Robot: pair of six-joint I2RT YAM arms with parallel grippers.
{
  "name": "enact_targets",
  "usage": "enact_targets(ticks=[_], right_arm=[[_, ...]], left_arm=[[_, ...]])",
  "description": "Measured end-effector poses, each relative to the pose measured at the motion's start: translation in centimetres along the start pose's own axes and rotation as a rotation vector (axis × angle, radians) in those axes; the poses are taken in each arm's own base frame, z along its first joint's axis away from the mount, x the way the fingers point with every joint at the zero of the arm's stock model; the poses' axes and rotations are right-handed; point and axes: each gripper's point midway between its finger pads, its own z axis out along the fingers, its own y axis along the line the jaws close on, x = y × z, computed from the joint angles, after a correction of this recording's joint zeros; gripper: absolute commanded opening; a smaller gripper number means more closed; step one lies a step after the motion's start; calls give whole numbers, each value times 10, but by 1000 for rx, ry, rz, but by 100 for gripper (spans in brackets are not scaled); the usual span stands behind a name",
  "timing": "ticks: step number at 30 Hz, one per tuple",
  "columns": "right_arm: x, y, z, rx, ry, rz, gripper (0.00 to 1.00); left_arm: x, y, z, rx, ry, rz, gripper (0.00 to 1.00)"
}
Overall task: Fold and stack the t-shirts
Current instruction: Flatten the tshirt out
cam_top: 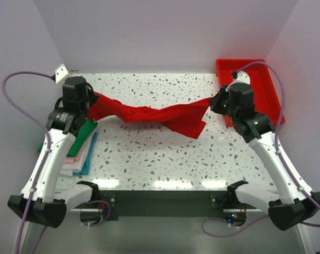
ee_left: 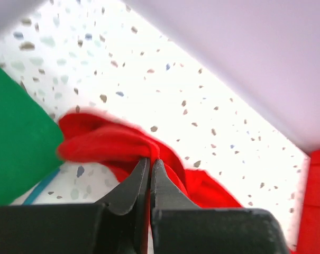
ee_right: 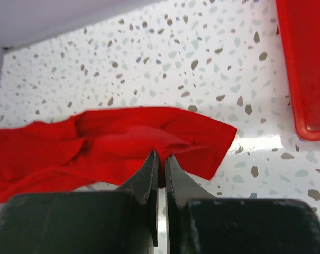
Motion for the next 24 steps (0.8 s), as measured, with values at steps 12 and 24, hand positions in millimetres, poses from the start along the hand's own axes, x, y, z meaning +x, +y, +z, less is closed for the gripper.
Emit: enact_targets(ticks=[12,24], right_arm=[[-140,25,-153,-86,-379,35,0],[-192,42,-150,-68,-475,4,0]], left_arm=[[-180,-34,-196,299,-370,-128,0],[-183,-75,-152,321,-336,-96,0]])
